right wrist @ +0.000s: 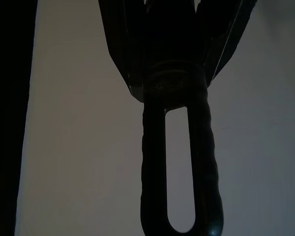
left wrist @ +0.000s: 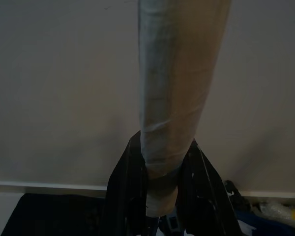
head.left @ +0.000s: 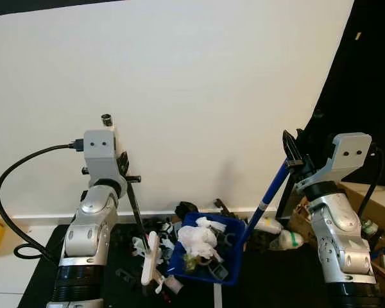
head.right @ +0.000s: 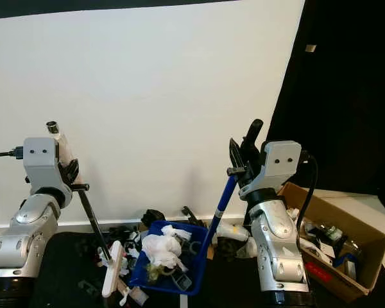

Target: Sweep floor

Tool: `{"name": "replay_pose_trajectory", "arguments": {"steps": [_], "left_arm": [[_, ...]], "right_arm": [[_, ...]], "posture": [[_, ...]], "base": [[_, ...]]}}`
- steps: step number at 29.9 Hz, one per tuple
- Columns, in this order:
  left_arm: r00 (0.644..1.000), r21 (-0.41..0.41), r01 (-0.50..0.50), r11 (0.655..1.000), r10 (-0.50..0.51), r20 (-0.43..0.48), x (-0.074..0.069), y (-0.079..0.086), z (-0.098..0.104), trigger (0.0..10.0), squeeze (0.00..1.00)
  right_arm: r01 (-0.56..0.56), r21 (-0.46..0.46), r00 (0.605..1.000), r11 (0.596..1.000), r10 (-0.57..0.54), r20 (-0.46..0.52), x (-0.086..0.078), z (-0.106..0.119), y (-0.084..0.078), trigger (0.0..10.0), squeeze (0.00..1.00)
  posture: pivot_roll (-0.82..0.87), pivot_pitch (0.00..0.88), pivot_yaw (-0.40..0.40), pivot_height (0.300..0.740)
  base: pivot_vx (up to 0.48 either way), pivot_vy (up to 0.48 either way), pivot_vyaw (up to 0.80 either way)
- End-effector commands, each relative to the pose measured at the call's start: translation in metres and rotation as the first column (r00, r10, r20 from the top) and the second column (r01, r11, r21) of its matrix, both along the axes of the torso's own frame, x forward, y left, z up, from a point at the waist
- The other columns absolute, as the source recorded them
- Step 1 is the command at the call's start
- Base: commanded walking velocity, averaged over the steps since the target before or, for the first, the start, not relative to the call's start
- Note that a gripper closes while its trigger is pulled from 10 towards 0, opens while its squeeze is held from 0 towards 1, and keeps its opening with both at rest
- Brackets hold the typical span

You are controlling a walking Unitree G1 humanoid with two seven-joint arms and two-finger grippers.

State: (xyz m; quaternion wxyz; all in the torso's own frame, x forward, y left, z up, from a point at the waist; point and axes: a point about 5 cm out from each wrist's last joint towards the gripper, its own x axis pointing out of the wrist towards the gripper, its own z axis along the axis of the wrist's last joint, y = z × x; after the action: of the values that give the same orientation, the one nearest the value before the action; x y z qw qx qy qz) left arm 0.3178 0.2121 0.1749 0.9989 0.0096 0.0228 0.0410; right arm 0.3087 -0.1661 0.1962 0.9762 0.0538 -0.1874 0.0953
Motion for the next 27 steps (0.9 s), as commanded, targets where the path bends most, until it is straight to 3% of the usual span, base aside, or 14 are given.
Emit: {"name": "replay_pose_trajectory", "arguments": {"steps": [1, 17, 27], "left_arm": [[1.0, 0.01, -0.001, 1.0, 0.001, 0.024, -0.0014, -0.0002, 0.0022, 10.0, 0.0], [1.0, 0.01, -0.002, 1.0, 0.001, 0.029, -0.0016, -0.0002, 0.0021, 10.0, 0.0], [0.999, 0.01, -0.006, 1.0, 0.006, 0.034, -0.0011, 0.0017, 0.0038, 10.0, 0.0]], "right_arm": [[-0.011, 0.024, 1.0, 1.0, 0.011, 0.012, 0.0001, 0.0021, 0.0006, 10.0, 0.0], [-0.019, 0.013, 1.0, 1.0, 0.019, 0.01, 0.0, 0.0014, -0.0003, 10.0, 0.0], [-0.028, 0.011, 1.0, 1.0, 0.028, 0.01, 0.0006, 0.0015, 0.0009, 10.0, 0.0]], "posture": [[0.01, 0.077, 0.096, 0.74], [0.01, 0.074, 0.092, 0.74], [0.01, 0.076, 0.091, 0.74]], "base": [[0.0, -0.48, 0.0], [0.0, -0.461, 0.0], [0.0, 0.0, 0.0]]}}
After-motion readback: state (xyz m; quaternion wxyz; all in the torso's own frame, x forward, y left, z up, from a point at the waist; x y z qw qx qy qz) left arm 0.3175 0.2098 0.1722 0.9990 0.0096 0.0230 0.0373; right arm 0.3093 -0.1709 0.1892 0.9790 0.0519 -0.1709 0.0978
